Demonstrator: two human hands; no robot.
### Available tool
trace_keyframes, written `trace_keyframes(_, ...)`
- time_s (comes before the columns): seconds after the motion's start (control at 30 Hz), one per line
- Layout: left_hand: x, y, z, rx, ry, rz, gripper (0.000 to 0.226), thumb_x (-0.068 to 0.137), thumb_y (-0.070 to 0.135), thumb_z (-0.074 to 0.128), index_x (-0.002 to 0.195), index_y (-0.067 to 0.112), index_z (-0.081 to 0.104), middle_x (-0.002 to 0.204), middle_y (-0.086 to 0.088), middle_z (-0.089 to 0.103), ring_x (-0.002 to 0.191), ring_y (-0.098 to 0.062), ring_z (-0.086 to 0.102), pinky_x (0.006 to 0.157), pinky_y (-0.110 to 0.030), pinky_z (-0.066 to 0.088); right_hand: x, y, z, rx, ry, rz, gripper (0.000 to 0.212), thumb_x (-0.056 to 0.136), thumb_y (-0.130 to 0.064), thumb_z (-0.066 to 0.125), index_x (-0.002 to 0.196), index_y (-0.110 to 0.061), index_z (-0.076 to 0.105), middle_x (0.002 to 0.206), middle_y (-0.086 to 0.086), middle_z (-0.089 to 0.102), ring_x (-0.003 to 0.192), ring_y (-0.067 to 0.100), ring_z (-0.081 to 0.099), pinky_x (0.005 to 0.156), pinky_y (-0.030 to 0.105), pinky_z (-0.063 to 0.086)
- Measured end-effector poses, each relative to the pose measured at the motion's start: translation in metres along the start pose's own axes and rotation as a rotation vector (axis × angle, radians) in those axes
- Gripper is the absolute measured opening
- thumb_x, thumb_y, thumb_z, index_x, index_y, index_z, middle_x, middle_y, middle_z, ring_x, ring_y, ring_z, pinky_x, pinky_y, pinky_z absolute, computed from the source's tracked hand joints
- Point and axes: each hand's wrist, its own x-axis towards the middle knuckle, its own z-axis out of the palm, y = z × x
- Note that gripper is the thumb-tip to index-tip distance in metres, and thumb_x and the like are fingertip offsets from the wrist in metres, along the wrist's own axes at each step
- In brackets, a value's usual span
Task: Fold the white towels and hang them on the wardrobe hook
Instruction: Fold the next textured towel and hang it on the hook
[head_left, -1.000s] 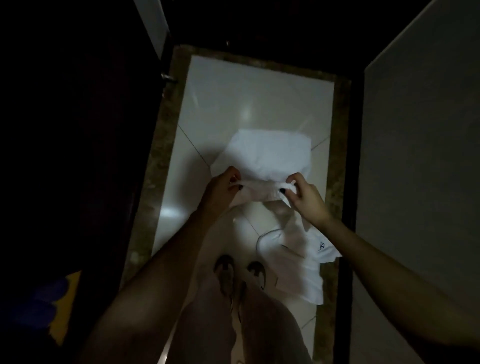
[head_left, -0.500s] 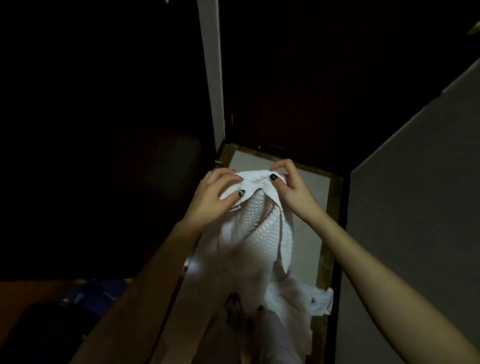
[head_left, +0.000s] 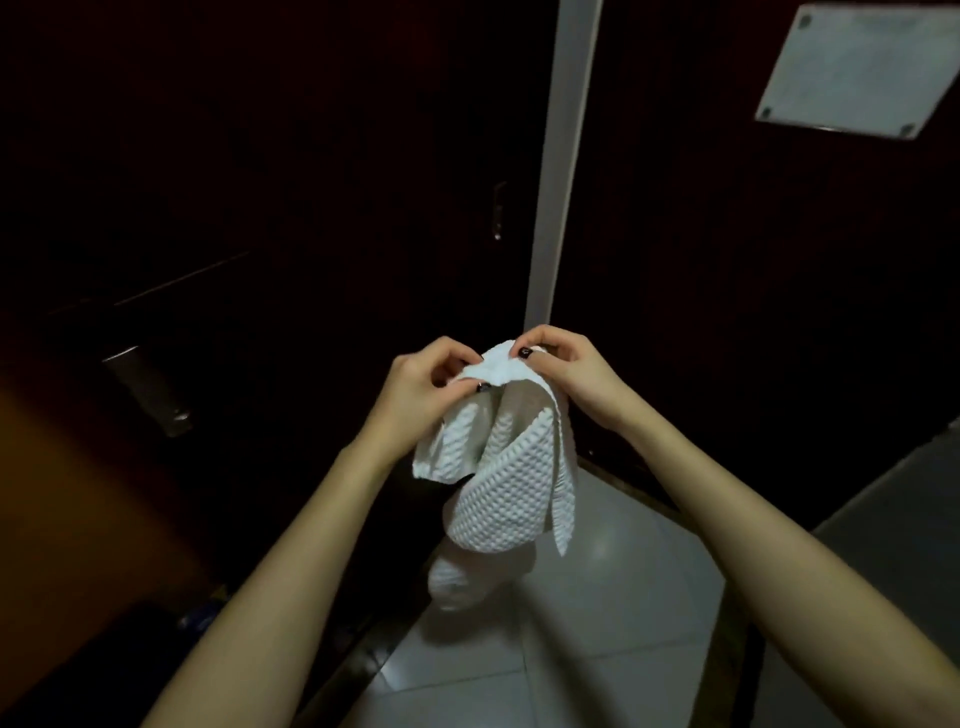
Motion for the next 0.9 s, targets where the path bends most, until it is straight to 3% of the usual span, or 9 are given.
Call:
trace_keyframes(0.03,-0.002,0.008,-0.008,-0.027,0.058,-0.020,0.019,0.079,0.003,0.073,0.086,0.020,0.067,0.084,0.001,0.069,0.079,-0.013,0.065,0.074,-0.028,0.052,0.000,-0.006,0.002,-0.012,-0.045,-0.009,0.007,0.092,-0.006,0.062,0.097,-0.010,0.064,0.100,0.002,0.064,0.091,0.009,0.061,0.080,0.024,0.049)
trace_keyframes(0.17,-0.012,0.037,-0.042,0.009,0.186,-0.020,0.016,0.082,0.009,0.072,0.075,0.022,0.066,0.076,0.002,0.069,0.071,-0.008,0.063,0.067,-0.027,0.051,-0.001,-0.026,0.020,-0.129,-0.177,-0.102,0.032,0.080,-0.009,0.077,0.103,-0.014,0.055,0.099,-0.002,0.058,0.084,0.008,0.056,0.074,0.024,0.048)
trace_keyframes(0.27,-0.020,0.056,-0.066,0.101,0.247,0.009,0.012,0.081,0.015,0.072,0.073,0.022,0.066,0.073,0.002,0.068,0.069,-0.009,0.062,0.065,-0.030,0.050,-0.001,-0.038,0.029,-0.166,-0.134,-0.187,0.026,0.081,-0.012,0.070,0.099,-0.025,0.057,0.092,-0.002,0.063,0.079,0.015,0.059,0.074,0.033,0.047)
trace_keyframes(0.37,-0.023,0.073,-0.083,0.101,0.351,0.017,0.014,0.082,0.014,0.071,0.072,0.021,0.065,0.071,0.004,0.065,0.067,-0.006,0.060,0.063,-0.025,0.047,-0.001,-0.053,0.039,-0.210,-0.096,-0.248,0.023,0.083,-0.012,0.065,0.105,-0.021,0.062,0.100,-0.005,0.066,0.089,0.012,0.064,0.081,0.034,0.051)
trace_keyframes(0.47,-0.026,0.094,-0.092,0.146,0.439,0.047,0.019,0.082,0.011,0.071,0.070,0.025,0.064,0.069,0.006,0.064,0.067,-0.005,0.059,0.062,-0.022,0.046,-0.004,-0.072,0.071,-0.271,-0.101,-0.329,0.044,0.082,-0.034,0.070,0.122,-0.023,0.055,0.115,-0.007,0.062,0.100,0.007,0.062,0.088,0.036,0.053)
trace_keyframes(0.57,-0.031,0.112,-0.103,0.235,0.453,0.064,0.012,0.082,0.014,0.070,0.071,0.018,0.067,0.070,-0.002,0.066,0.067,-0.014,0.062,0.062,-0.031,0.048,-0.009,-0.092,0.107,-0.237,-0.038,-0.386,0.053,0.078,-0.051,0.063,0.125,-0.033,0.047,0.113,-0.011,0.064,0.103,0.010,0.063,0.085,0.039,0.053)
trace_keyframes(0.63,-0.038,0.121,-0.119,0.277,0.473,0.064,0.010,0.082,0.017,0.069,0.072,0.013,0.067,0.069,-0.004,0.066,0.066,-0.019,0.063,0.061,-0.033,0.048,-0.011,-0.103,0.123,-0.205,0.002,-0.432,0.048,0.082,-0.041,0.061,0.127,-0.031,0.046,0.103,-0.006,0.068,0.092,0.015,0.066,0.077,0.038,0.053)
trace_keyframes(0.73,-0.055,0.131,-0.148,0.337,0.485,0.064,0.011,0.084,0.015,0.069,0.072,0.015,0.066,0.067,-0.002,0.065,0.063,-0.010,0.059,0.060,-0.029,0.045,-0.009,-0.117,0.141,-0.238,0.020,-0.516,0.033,0.087,-0.022,0.056,0.120,-0.023,0.054,0.081,-0.002,0.067,0.070,0.019,0.062,0.063,0.037,0.047)
trace_keyframes(0.9,-0.086,0.142,-0.189,0.377,0.551,0.029,0.014,0.085,0.017,0.067,0.071,0.019,0.065,0.065,0.005,0.063,0.062,-0.004,0.055,0.058,-0.025,0.042,-0.009,-0.138,0.173,-0.181,-0.081,-0.431,0.027,0.083,-0.017,0.054,0.108,-0.022,0.065,0.081,-0.005,0.068,0.074,0.014,0.064,0.068,0.040,0.053)
